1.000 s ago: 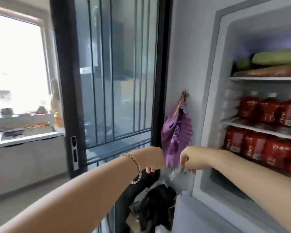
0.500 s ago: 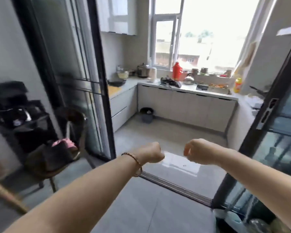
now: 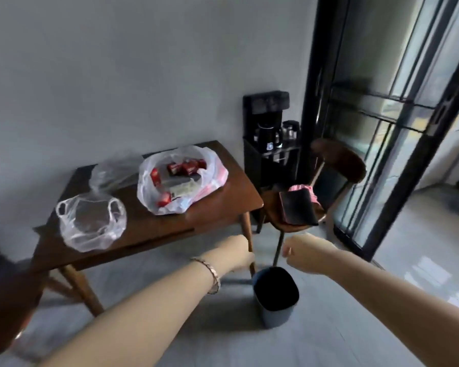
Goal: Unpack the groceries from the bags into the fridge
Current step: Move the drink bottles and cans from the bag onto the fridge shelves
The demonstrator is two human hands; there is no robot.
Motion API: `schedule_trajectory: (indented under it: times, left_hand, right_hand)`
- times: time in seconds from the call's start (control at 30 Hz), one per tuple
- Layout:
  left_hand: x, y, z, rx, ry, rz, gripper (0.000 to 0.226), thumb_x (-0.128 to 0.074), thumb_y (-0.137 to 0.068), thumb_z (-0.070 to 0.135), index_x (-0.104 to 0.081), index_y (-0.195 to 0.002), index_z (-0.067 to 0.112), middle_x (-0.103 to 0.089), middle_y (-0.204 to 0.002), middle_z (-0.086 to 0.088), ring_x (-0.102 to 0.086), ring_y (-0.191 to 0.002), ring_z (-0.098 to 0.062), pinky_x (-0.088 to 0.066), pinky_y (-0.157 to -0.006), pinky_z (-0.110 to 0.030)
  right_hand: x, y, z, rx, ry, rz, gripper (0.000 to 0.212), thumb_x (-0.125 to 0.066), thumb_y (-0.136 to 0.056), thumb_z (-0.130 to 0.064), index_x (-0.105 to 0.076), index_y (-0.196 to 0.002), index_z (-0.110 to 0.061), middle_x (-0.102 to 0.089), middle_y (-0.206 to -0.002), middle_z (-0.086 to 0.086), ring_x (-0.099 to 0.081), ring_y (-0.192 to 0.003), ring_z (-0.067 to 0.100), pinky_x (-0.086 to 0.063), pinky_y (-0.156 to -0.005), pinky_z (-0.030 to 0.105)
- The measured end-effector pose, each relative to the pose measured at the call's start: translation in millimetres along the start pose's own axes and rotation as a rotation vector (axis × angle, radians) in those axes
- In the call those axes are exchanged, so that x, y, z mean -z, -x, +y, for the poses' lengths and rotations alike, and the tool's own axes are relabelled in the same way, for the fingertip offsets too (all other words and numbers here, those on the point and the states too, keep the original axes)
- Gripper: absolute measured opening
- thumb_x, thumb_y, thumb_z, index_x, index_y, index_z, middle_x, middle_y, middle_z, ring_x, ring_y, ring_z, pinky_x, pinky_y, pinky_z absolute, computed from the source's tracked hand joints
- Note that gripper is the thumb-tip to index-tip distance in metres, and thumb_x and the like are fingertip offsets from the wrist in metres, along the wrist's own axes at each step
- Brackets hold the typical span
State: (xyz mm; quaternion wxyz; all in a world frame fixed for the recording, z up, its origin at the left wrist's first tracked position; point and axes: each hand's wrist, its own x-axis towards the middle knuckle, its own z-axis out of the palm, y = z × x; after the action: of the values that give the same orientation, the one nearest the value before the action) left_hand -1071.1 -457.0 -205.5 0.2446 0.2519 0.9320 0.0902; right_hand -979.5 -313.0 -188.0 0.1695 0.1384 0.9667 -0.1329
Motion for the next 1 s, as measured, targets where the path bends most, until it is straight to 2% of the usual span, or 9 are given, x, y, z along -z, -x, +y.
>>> schedule_trajectory:
  times: [0.1, 0.27, 0.33, 0.43, 0.57, 0.7, 0.8, 0.9, 1.0]
  left_hand:
    - [21.0, -14.7, -69.0, 0.082, 0.042, -0.031, 0.027, -0.047, -0.092, 0.023, -0.063, -0.104, 0.004, -0.067, -0.097, -0.013, -0.064, -0.099, -0.032, -0.047, -0.075, -0.032]
    - [50.5, -49.5, -164.0, 0.192, 0.133, -0.005, 0.031, -0.047, -0.092, 0.022, -0.065, -0.101, -0.001, -0.068, -0.102, -0.016, -0.064, -0.098, -0.033, -0.05, -0.077, -0.034]
    - [61.0, -67.5, -194.9, 0.211, 0.174, 0.012, 0.029, -0.046, -0.091, 0.022, -0.066, -0.092, 0.001, -0.068, -0.096, -0.015, -0.065, -0.093, -0.033, -0.049, -0.073, -0.034]
    - [76.8, -103.9, -236.3, 0.253, 0.202, 0.031, 0.026, -0.043, -0.089, 0.022, -0.057, -0.07, 0.01, -0.062, -0.078, -0.008, -0.062, -0.078, -0.028, -0.045, -0.066, -0.03]
    - [106.4, -162.6, -279.4, 0.3, 0.268, 0.062, 0.025, -0.043, -0.089, 0.022, -0.063, -0.092, 0.007, -0.066, -0.091, -0.008, -0.064, -0.086, -0.026, -0.048, -0.074, -0.031]
    - [135.6, -217.8, -317.0, 0.314, 0.274, 0.079, 0.023, -0.042, -0.093, 0.024, -0.06, -0.092, 0.011, -0.056, -0.074, -0.002, -0.054, -0.07, -0.02, -0.038, -0.056, -0.025]
    - [155.4, -252.9, -340.9, 0.296, 0.294, 0.045, 0.026, -0.041, -0.095, 0.025, -0.059, -0.088, 0.007, -0.052, -0.07, -0.003, -0.049, -0.07, -0.02, -0.033, -0.054, -0.024]
    - [168.2, -293.1, -362.8, 0.282, 0.301, -0.028, 0.019, -0.044, -0.095, 0.025, -0.051, -0.082, 0.012, -0.048, -0.069, 0.0, -0.049, -0.066, -0.016, -0.034, -0.055, -0.023]
    - [171.5, -339.8, -382.5, 0.245, 0.241, -0.127, 0.019, -0.043, -0.094, 0.024, -0.048, -0.082, 0.011, -0.049, -0.076, -0.002, -0.048, -0.071, -0.016, -0.037, -0.061, -0.025]
  right_hand:
    - [0.3, -59.5, -63.8, 0.071, 0.079, -0.031, 0.027, -0.043, -0.095, -0.023, -0.062, -0.111, -0.014, -0.063, -0.113, 0.008, -0.059, -0.106, 0.027, -0.047, -0.085, 0.033]
    - [-0.7, -149.4, -149.2, 0.177, 0.09, -0.067, 0.027, -0.044, -0.093, -0.018, -0.064, -0.11, -0.015, -0.064, -0.11, 0.005, -0.059, -0.106, 0.026, -0.049, -0.088, 0.035]
    - [-2.8, -183.1, -174.0, 0.212, 0.096, -0.05, 0.028, -0.041, -0.091, -0.016, -0.063, -0.109, -0.017, -0.062, -0.106, 0.0, -0.059, -0.107, 0.026, -0.049, -0.09, 0.036]
    - [-0.9, -240.1, -202.6, 0.219, 0.096, -0.074, 0.03, -0.042, -0.089, -0.018, -0.063, -0.111, -0.022, -0.062, -0.117, -0.001, -0.059, -0.108, 0.024, -0.049, -0.092, 0.036]
    - [-1.4, -327.8, -229.8, 0.222, 0.1, -0.103, 0.031, -0.042, -0.09, -0.019, -0.063, -0.113, -0.019, -0.062, -0.119, 0.001, -0.059, -0.109, 0.023, -0.049, -0.094, 0.036]
    - [0.4, -409.1, -248.6, 0.191, 0.125, -0.165, 0.031, -0.039, -0.094, -0.018, -0.058, -0.118, -0.009, -0.06, -0.12, 0.01, -0.057, -0.107, 0.025, -0.044, -0.084, 0.032]
    - [7.6, -459.4, -261.8, 0.144, 0.082, -0.229, 0.03, -0.047, -0.092, -0.019, -0.06, -0.117, -0.009, -0.061, -0.118, 0.01, -0.053, -0.093, 0.021, -0.045, -0.089, 0.033]
    - [5.9, -509.9, -271.4, 0.095, 0.084, -0.159, 0.031, -0.049, -0.091, -0.019, -0.06, -0.12, -0.014, -0.058, -0.122, 0.007, -0.053, -0.109, 0.023, -0.045, -0.095, 0.033]
    - [1.1, -549.1, -271.5, 0.058, 0.122, -0.007, 0.04, -0.055, -0.086, -0.017, -0.054, -0.125, -0.022, -0.048, -0.129, -0.001, -0.041, -0.121, 0.019, -0.039, -0.102, 0.032]
